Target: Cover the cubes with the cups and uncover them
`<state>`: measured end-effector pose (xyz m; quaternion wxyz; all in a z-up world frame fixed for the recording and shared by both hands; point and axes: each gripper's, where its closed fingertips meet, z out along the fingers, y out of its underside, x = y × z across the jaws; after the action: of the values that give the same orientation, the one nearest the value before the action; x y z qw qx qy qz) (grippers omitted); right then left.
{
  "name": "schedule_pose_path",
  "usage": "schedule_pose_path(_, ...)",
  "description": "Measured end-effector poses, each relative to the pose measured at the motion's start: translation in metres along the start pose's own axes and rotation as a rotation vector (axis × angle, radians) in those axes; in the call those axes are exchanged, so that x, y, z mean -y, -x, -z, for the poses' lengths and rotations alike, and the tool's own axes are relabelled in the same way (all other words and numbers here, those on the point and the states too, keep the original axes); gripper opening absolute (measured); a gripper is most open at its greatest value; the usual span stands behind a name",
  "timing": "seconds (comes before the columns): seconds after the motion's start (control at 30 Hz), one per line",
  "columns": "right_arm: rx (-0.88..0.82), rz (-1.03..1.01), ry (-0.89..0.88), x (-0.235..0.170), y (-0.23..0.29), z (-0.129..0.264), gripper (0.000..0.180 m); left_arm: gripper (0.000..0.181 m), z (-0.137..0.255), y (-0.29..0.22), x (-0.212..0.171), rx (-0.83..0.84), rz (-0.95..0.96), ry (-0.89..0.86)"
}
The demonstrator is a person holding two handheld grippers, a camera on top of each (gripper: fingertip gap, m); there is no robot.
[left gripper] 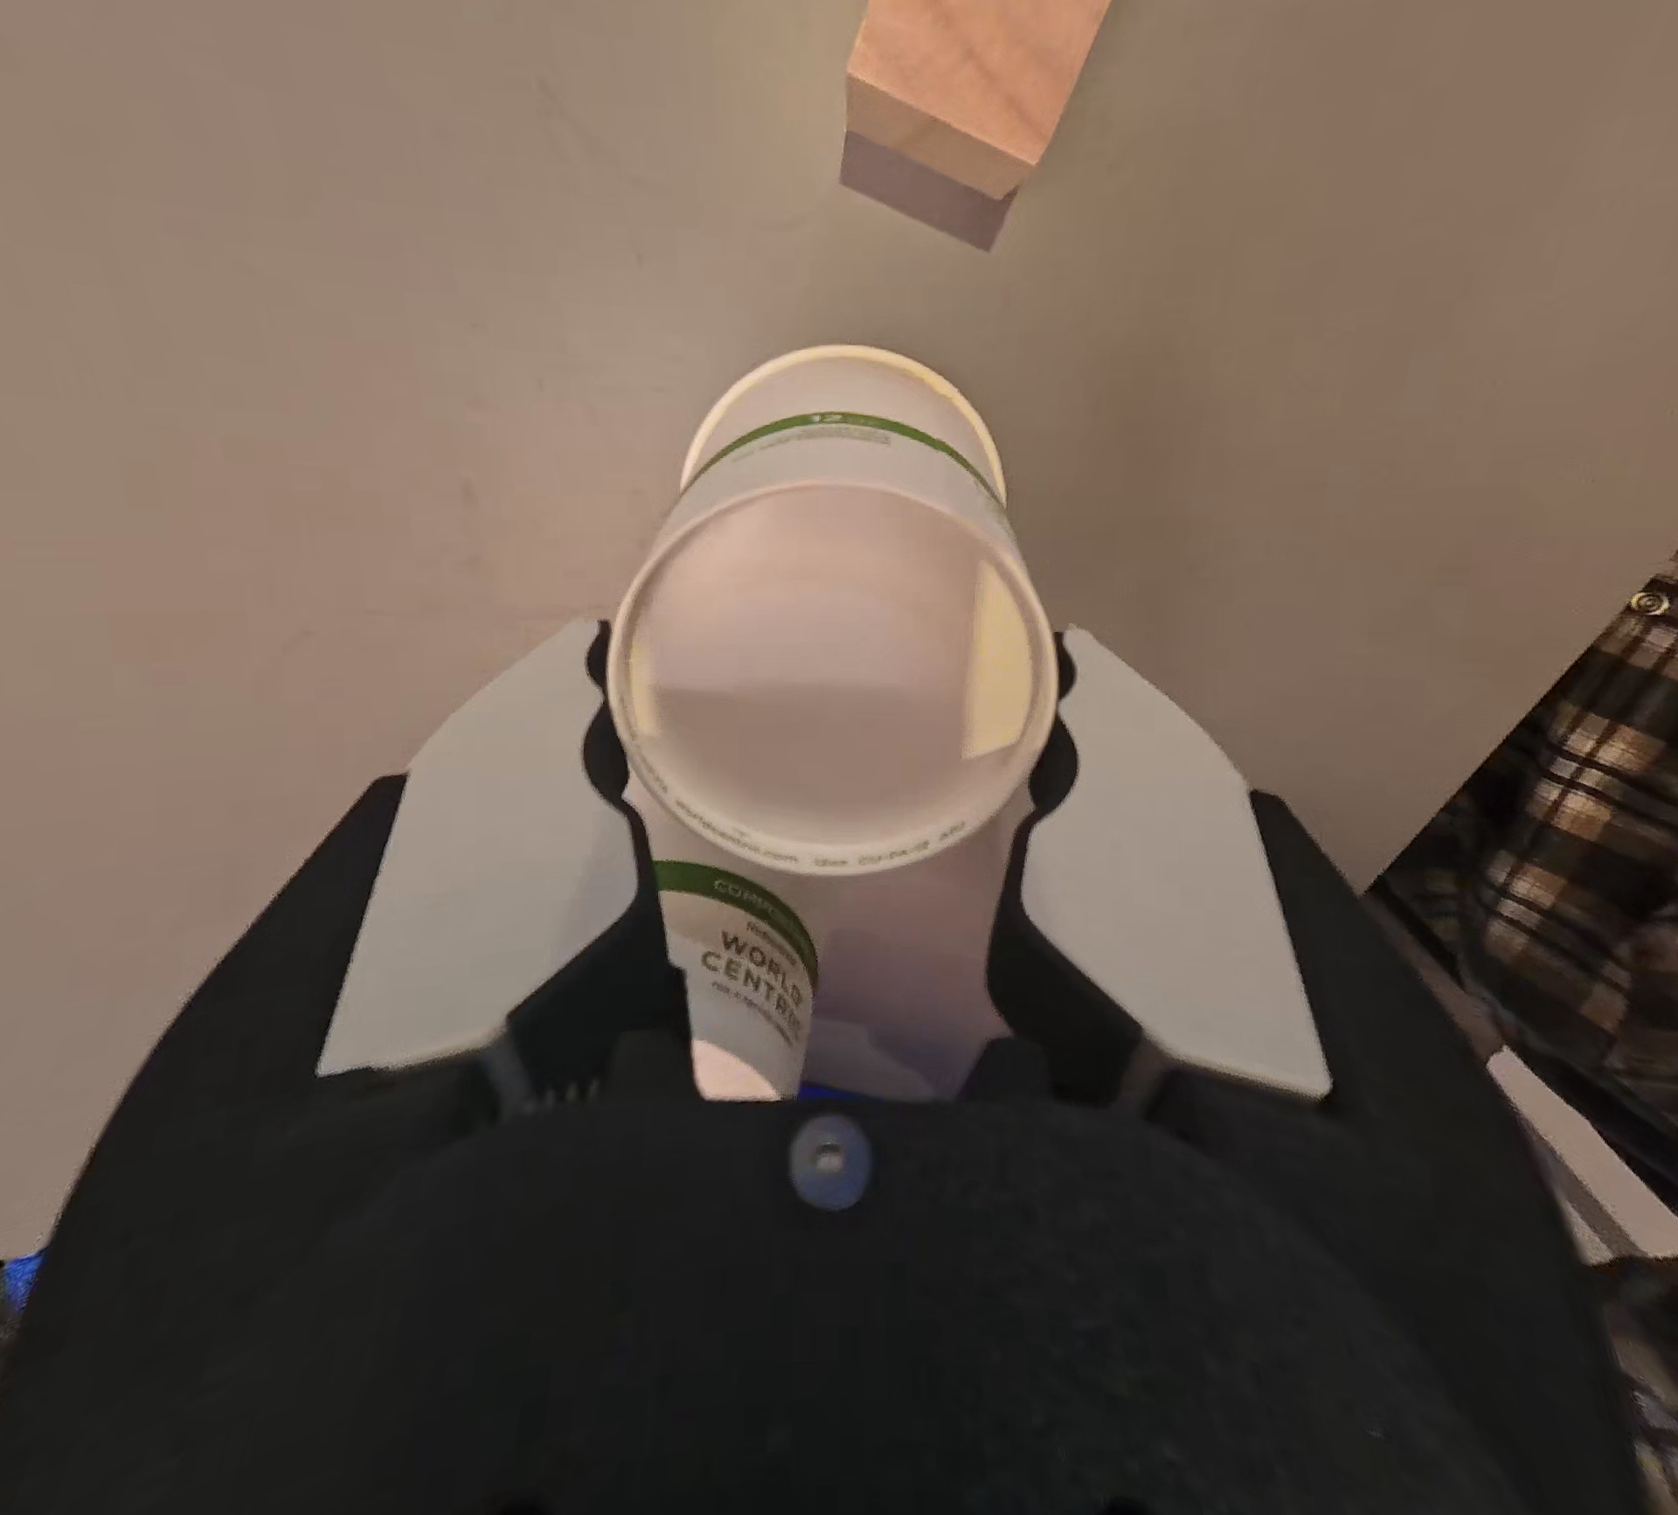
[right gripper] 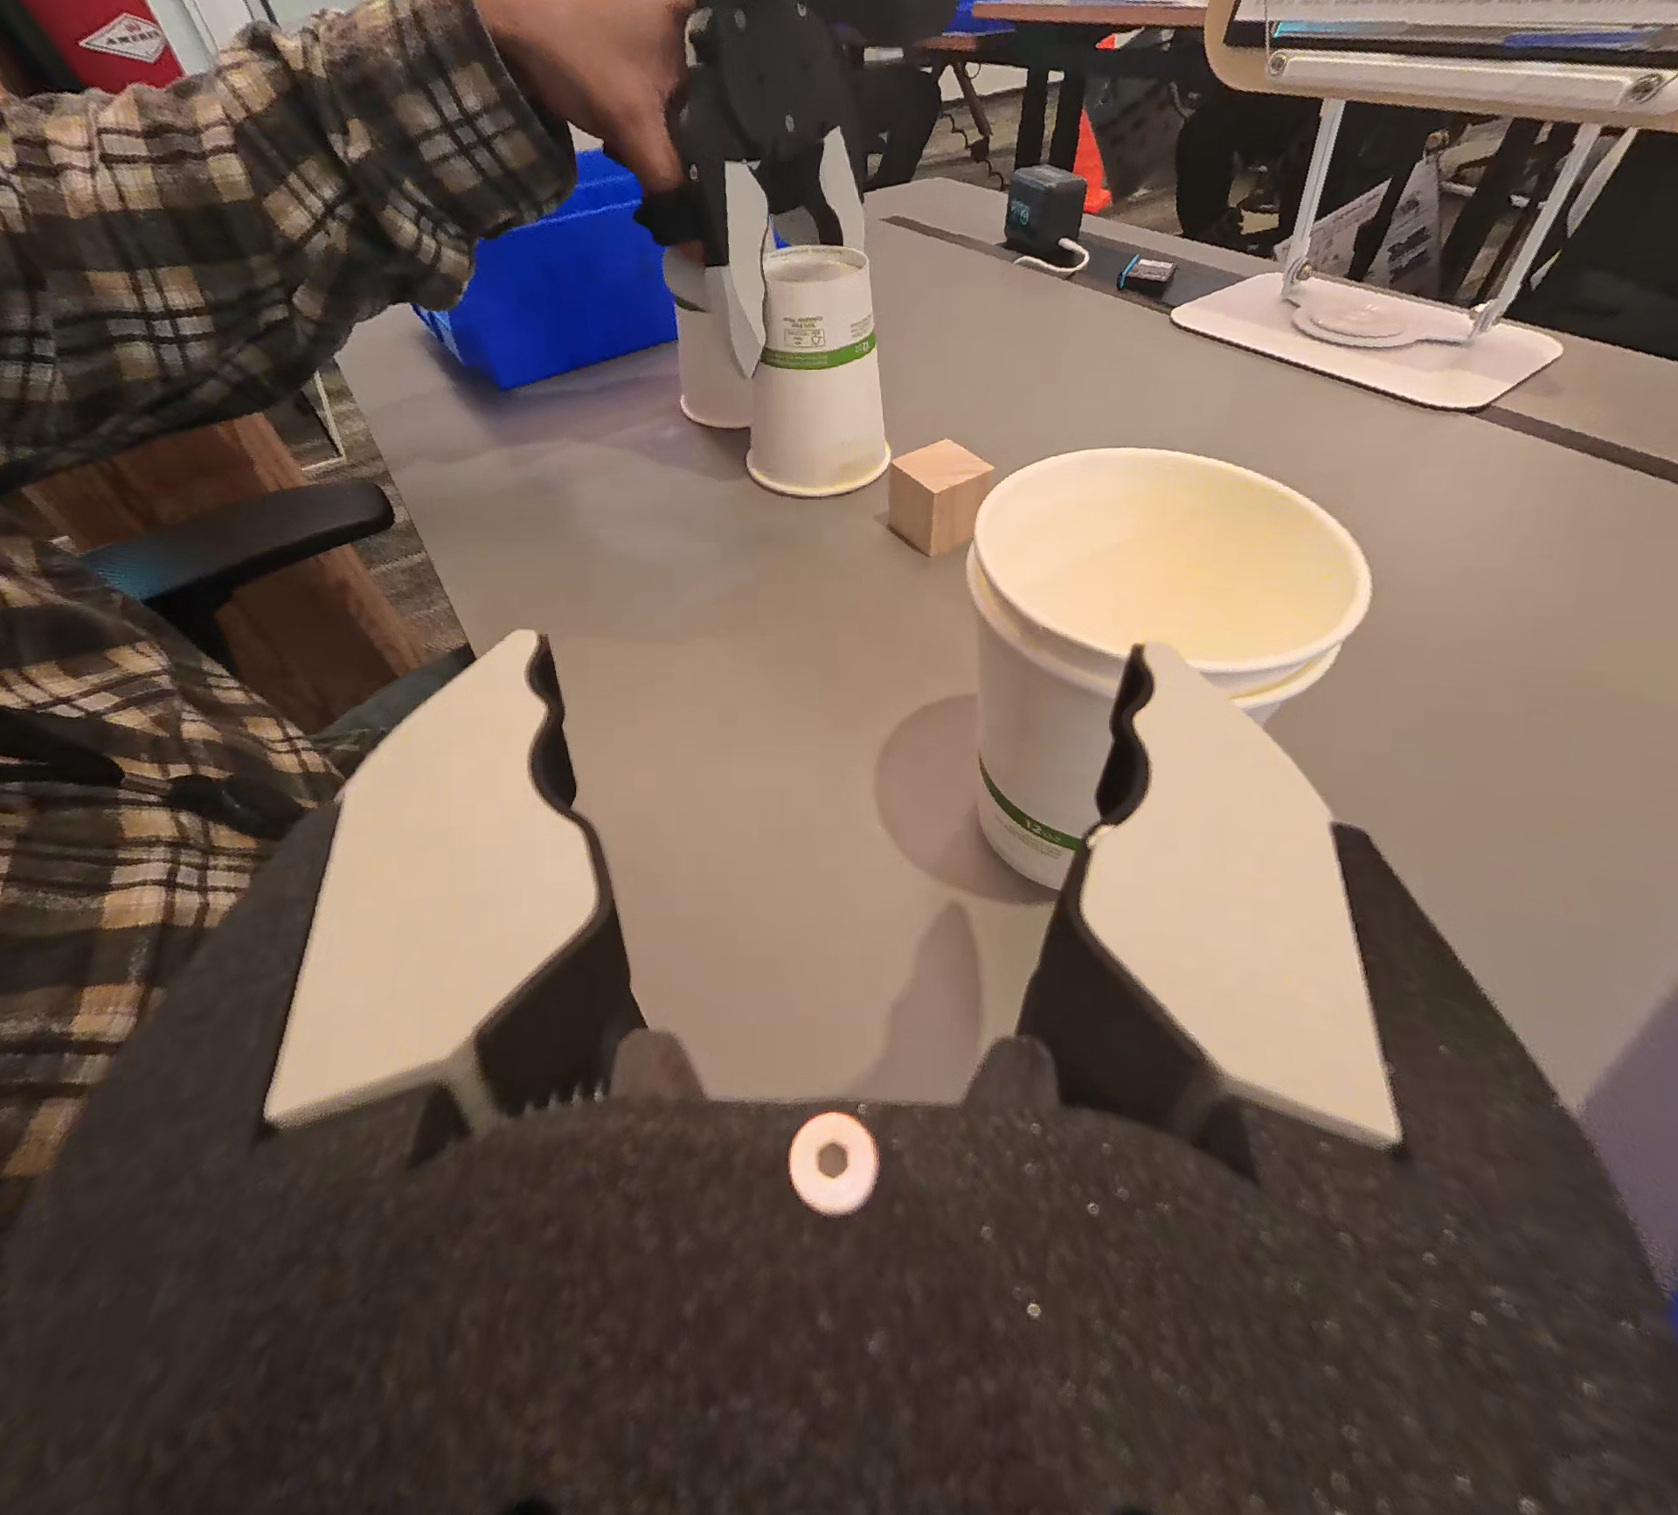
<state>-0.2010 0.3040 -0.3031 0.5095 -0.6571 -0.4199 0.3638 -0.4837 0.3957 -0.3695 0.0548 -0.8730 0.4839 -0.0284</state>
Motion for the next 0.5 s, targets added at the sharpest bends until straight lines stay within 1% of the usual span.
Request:
schedule_pose_path(0.13, 0.007, -0.017, -0.026, 0.004, 0.004, -0.002, 0.112, 0.088, 0.010, -0.001, -0.001, -0.009, 0.016, -0.056)
schedule_pose_path(0.27, 0.010, -0.029, -0.067, 0.015, 0.009, -0.003, 0.112, 0.088, 0.035, 0.000, 0.004, -0.003, 0.049, -0.198)
schedule_pose_path(0.4, 0.012, -0.046, -0.134, 0.033, 0.016, -0.008, 0.111, 0.088, 0.071, -0.002, 0.011, 0.004, 0.101, -0.399)
schedule_pose_path(0.5, 0.036, -0.062, -0.194, 0.053, 0.026, -0.021, 0.108, 0.088, 0.105, -0.013, 0.024, -0.034, 0.136, -0.636)
